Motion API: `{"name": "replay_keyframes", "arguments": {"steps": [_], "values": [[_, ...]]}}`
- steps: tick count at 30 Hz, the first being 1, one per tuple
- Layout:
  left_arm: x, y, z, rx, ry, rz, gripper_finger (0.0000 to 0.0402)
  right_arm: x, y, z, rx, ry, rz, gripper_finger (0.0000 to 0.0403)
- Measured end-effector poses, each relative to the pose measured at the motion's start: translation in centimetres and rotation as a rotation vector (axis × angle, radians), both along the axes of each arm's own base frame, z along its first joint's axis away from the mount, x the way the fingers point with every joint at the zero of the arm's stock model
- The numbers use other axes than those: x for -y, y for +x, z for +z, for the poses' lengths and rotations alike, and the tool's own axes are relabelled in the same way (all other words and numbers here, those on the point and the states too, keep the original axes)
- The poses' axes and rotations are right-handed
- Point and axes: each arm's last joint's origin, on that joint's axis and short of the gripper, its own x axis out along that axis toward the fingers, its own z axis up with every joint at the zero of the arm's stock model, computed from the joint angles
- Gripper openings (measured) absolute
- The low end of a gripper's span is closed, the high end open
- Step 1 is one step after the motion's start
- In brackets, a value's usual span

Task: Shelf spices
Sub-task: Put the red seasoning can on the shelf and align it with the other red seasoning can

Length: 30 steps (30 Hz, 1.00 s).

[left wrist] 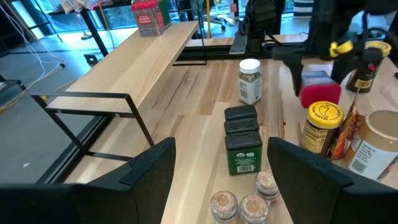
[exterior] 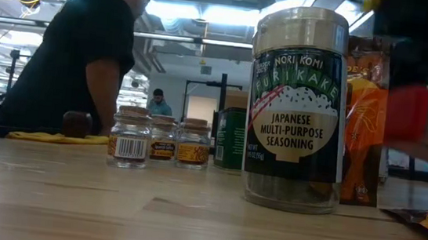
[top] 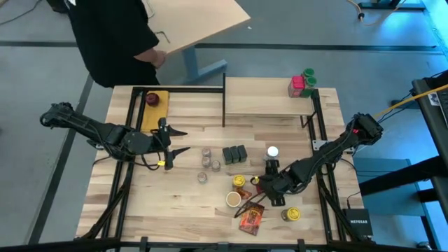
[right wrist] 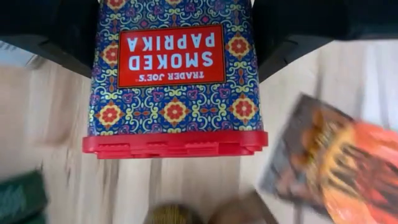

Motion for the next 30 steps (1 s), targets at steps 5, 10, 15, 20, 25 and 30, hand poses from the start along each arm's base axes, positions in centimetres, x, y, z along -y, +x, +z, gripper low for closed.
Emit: {"name": "replay_keyframes", "arguments": {"steps": [5,10,15,20,25,30], "values": [[0.0,0.0,0.0,-0.002,0.000,0.000,0.0249,-0.3,0.6,2.9,0.062,0.008,-0.008,0.0295],[0.0,0.0,0.0,-0.001,-0.002,0.001,0.0249,0.1,0.5,6.5,0.167,-0.049,-0.047,0.0295],[0.0,0.0,0.0,0.000,-0.002,0.001,0.0249,1.3,-0.5,9.3,0.327,-0.138,-0.129,0.0295],[0.0,0.0,0.0,-0.001,-0.002,0.001,0.0249,2.7,-1.6,11.1,0.470,-0.300,-0.239,0.0295],[0.0,0.0,0.0,-0.002,0.001,0.000,0.0249,3.9,-2.2,12.3,0.607,-0.517,-0.378,0.0295],[0.0,0.0,0.0,-0.005,0.017,-0.006,0.0249,5.6,-2.8,12.2,0.702,-0.612,-0.575,0.0295]]}}
